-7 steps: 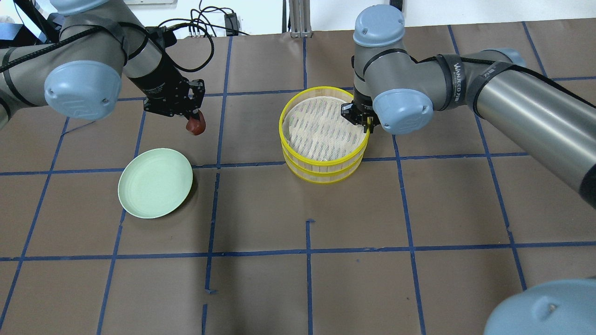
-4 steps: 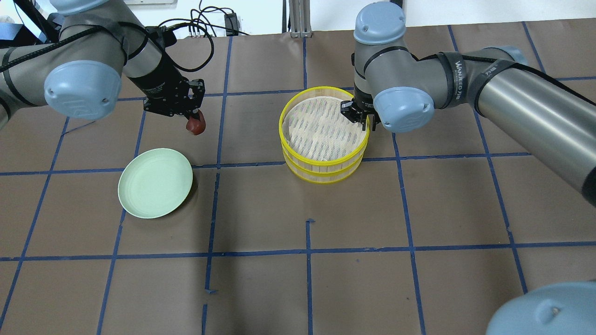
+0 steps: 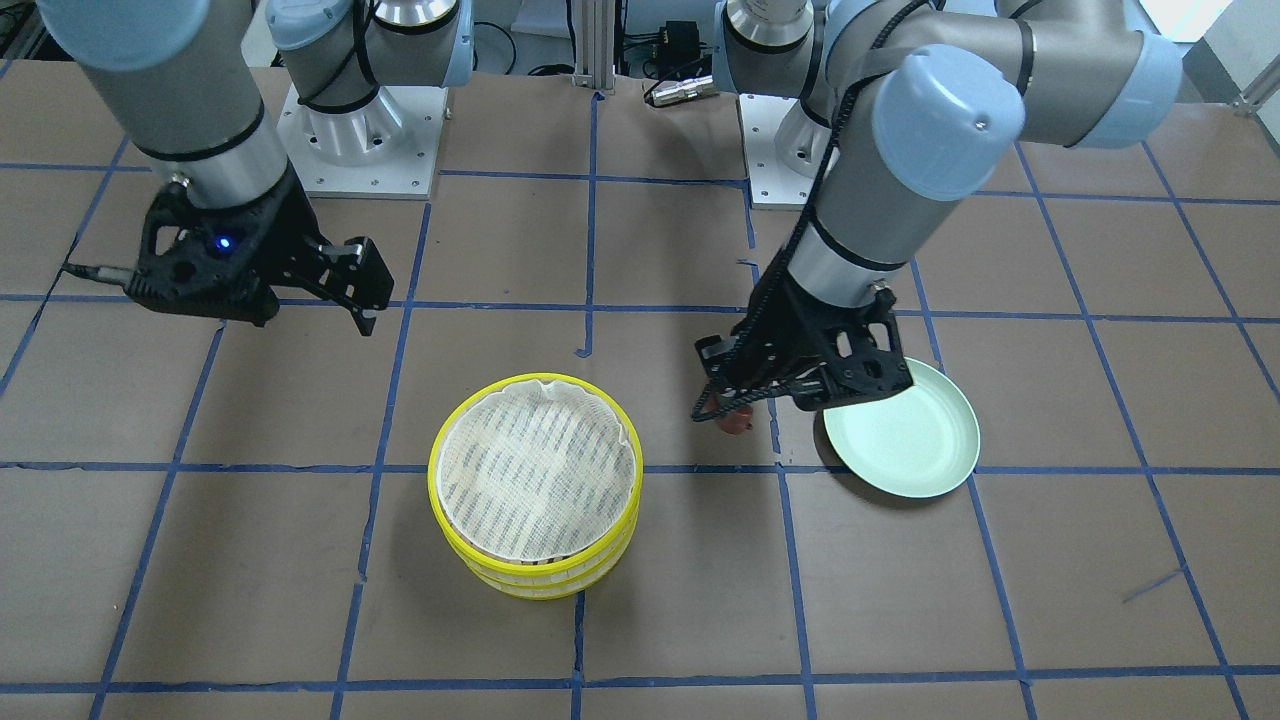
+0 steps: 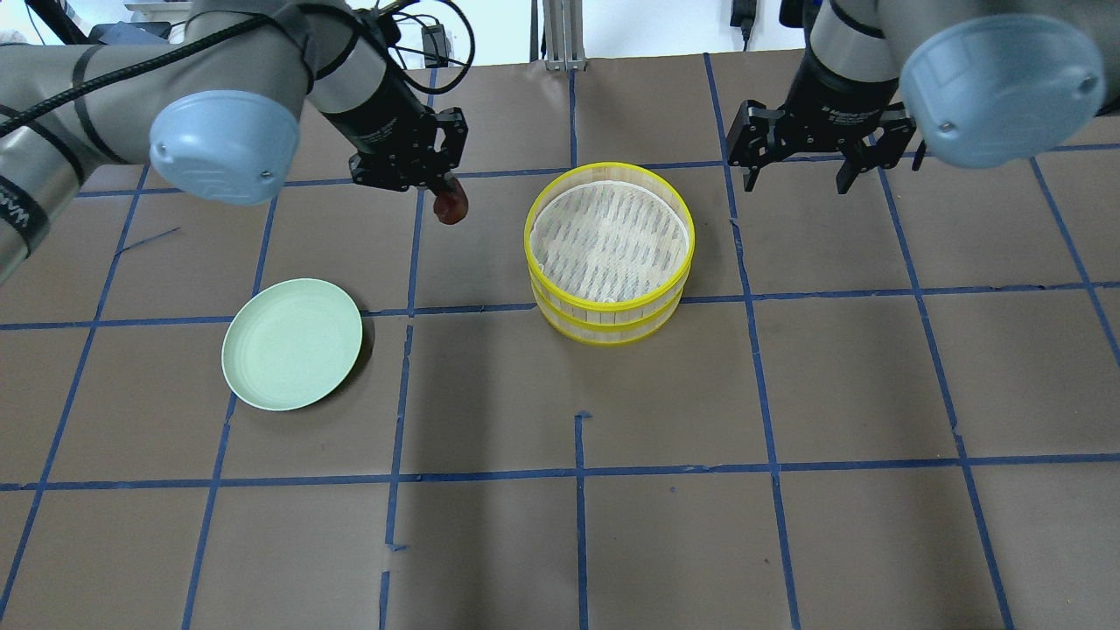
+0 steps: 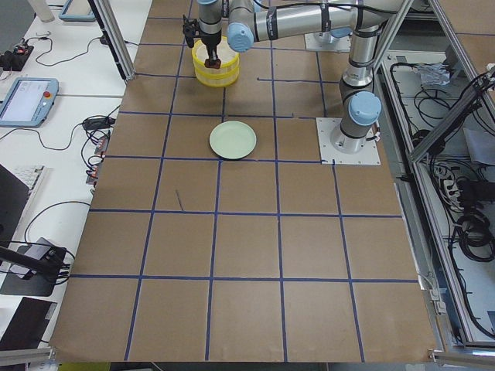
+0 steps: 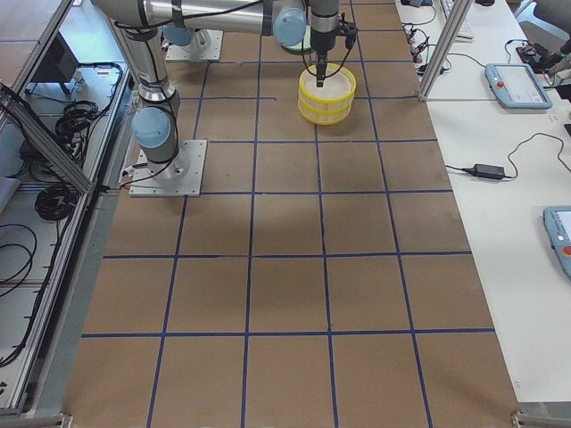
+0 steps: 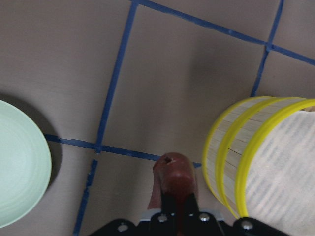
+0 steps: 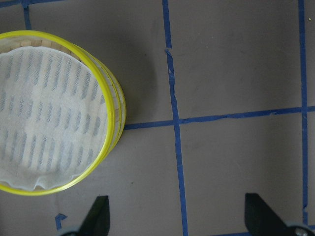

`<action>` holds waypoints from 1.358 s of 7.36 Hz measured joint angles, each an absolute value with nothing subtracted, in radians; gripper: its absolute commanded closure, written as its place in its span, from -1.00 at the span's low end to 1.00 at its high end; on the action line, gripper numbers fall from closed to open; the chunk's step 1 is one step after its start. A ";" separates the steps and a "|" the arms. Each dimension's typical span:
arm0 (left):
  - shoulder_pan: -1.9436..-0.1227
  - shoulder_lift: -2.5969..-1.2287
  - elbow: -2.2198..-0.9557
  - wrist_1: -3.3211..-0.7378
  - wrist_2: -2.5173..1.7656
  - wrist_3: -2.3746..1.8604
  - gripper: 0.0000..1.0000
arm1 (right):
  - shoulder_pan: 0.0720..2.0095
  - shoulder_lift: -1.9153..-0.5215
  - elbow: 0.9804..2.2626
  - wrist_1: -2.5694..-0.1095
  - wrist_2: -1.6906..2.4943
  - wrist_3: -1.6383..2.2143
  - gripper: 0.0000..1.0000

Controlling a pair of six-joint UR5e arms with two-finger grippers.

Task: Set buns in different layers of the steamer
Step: 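Lower the red-brown bun into the top tier while the right gripper releases the rim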

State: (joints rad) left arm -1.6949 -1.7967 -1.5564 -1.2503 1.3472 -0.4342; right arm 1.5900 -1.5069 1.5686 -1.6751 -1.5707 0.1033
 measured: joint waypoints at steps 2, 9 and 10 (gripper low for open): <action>-1.814 -1.858 -1.538 -1.158 1.294 -0.593 0.67 | 1.572 -1.554 1.549 -1.598 -1.566 0.069 -1.00; -1.891 -2.003 -1.558 -0.958 1.274 -0.683 -0.88 | 1.568 -1.563 1.533 -1.560 -1.551 0.060 -1.00; -1.891 -1.997 -1.559 -0.957 1.276 -0.681 -0.94 | 1.568 -1.563 1.533 -1.560 -1.551 0.060 -1.00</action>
State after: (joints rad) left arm -1.8914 -1.9972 -1.5592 -0.9573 1.2760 -0.6809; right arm 1.5676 -1.5632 1.5328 -1.5600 -1.5510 0.0599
